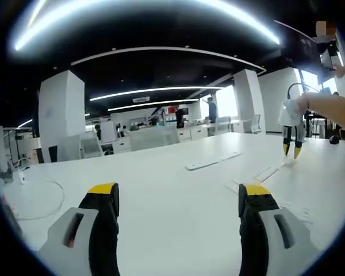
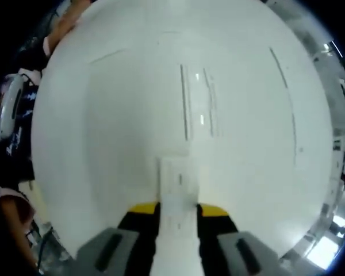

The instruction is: Locate the socket holder cover, grip the socket holder cover, clip it into the socket holder slot.

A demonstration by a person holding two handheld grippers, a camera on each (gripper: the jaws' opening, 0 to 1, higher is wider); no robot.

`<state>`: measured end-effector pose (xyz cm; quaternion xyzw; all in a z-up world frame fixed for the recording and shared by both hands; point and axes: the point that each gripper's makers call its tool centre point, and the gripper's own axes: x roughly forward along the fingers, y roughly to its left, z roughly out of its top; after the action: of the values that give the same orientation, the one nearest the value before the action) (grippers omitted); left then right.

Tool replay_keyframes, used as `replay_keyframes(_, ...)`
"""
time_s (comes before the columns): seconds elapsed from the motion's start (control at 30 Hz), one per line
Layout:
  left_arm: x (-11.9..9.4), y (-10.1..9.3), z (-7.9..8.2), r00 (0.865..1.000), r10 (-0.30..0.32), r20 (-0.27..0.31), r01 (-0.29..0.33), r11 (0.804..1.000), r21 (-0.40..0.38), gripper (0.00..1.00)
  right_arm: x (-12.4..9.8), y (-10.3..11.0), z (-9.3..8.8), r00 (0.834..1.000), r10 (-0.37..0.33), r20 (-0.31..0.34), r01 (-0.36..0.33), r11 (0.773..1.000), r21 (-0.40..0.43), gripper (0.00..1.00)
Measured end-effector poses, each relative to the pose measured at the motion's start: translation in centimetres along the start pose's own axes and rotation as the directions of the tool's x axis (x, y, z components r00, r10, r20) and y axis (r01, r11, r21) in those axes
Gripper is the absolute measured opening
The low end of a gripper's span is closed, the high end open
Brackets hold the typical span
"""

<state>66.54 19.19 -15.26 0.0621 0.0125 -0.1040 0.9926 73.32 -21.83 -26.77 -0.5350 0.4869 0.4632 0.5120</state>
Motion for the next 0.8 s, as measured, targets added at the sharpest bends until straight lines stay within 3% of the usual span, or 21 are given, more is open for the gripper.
replay_keyframes(0.53,0.1,0.0,-0.3,1.000,-0.002,-0.006,0.002,1.000,0.003,0.84,1.1,-2.5,-0.2,1.000,-0.009,0.017,0.009,1.000,0.023,0.27)
replay_keyframes(0.8,0.0,-0.1,-0.3,1.000,-0.008,-0.007,0.008,1.000,0.005,0.84,1.1,-2.4,1.3,0.998,-0.001,0.055,0.001,1.000,0.000,0.27)
